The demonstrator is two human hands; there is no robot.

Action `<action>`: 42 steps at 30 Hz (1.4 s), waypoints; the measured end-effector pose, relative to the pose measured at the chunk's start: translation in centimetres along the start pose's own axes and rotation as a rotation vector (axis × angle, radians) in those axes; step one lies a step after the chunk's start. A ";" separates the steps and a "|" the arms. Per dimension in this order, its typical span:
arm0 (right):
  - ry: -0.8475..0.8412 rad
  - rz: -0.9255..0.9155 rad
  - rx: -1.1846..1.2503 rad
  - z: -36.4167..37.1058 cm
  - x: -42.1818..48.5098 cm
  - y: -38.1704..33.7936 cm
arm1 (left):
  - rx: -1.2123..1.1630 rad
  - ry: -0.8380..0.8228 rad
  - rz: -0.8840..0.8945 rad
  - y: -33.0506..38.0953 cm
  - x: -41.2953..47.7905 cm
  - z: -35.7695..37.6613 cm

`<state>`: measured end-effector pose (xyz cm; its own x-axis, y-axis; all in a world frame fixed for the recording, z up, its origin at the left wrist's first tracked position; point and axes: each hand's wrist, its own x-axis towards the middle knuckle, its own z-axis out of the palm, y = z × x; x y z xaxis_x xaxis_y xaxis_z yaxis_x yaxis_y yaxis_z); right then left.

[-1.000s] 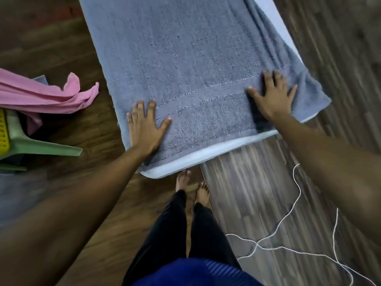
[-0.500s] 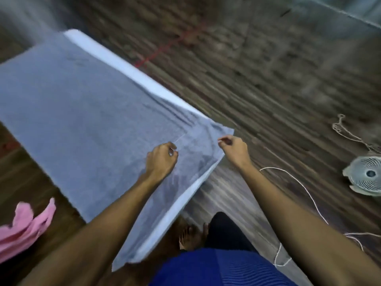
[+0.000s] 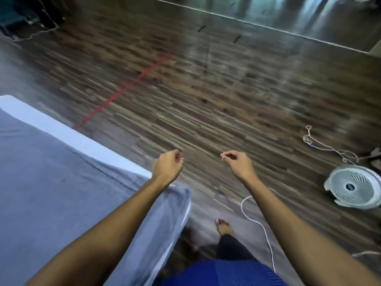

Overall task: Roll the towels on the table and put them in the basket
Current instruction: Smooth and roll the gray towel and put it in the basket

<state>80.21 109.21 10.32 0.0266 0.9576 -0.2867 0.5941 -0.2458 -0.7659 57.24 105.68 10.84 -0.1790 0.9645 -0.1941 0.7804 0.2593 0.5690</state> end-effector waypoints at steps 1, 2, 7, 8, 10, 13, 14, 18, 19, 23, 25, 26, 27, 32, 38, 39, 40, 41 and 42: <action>-0.038 -0.013 -0.006 -0.6 2.7 -0.4 | -0.014 0.012 -0.016 0.9 1.9 0.1; -0.064 -0.022 -0.010 -0.8 4.1 -0.8 | -0.028 0.016 -0.026 1.3 2.9 0.1; -0.240 -0.119 -0.070 -1.5 13.4 -4.6 | -0.091 0.115 -0.187 3.3 9.3 -0.4; -0.280 -0.138 -0.095 -1.1 15.1 -5.7 | -0.106 0.152 -0.233 3.1 10.2 -0.6; -0.364 -0.180 -0.141 0.6 17.8 -7.8 | -0.135 0.204 -0.334 2.1 11.2 -1.1; -0.503 -0.255 -0.205 5.0 20.6 -10.4 | -0.185 0.300 -0.470 -1.0 11.8 -1.3; -0.557 -0.292 -0.237 6.6 21.2 -11.3 | -0.198 0.341 -0.518 -2.3 11.9 -1.3; -0.764 -0.416 -0.349 13.3 22.4 -14.1 | -0.287 0.482 -0.716 -6.9 11.8 -1.3; -0.822 -0.448 -0.379 14.9 22.5 -14.6 | -0.313 0.529 -0.746 -7.9 11.6 -1.3; -1.029 -0.559 -0.509 20.1 21.9 -17.2 | -0.431 0.721 -0.898 -10.3 9.3 -0.6; -1.128 -0.624 -0.575 22.0 21.0 -18.4 | -0.497 0.824 -1.007 -10.3 7.7 0.3; -1.175 -0.673 -0.607 22.9 20.5 -18.8 | -0.512 0.874 -1.064 -10.0 6.7 1.0; -1.220 -0.728 -0.647 23.8 19.9 -19.1 | -0.498 0.926 -1.114 -9.5 5.8 1.8; -1.463 -1.073 -0.843 27.8 16.8 -19.8 | -0.400 1.162 -1.346 -6.2 3.7 6.4; -1.738 -1.750 -0.872 32.1 14.2 -19.7 | -0.319 1.241 -1.504 -2.4 5.7 10.2; -1.773 -1.846 -0.872 32.9 14.1 -19.5 | -0.323 1.224 -1.544 -2.1 6.4 10.6; -1.805 -1.928 -0.889 33.8 14.1 -19.5 | -0.325 1.209 -1.582 -2.0 7.0 11.1; -1.837 -2.017 -0.918 34.6 14.0 -19.5 | -0.351 1.187 -1.618 -1.6 7.7 11.4; -1.858 -2.106 -0.957 35.1 13.9 -19.6 | -0.356 1.154 -1.639 -1.4 8.4 11.7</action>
<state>40.72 122.10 1.12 -0.3086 -0.8981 -0.3134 -0.7728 0.4288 -0.4679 61.70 112.82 -0.91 -0.7826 -0.5986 -0.1710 -0.5797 0.6006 0.5507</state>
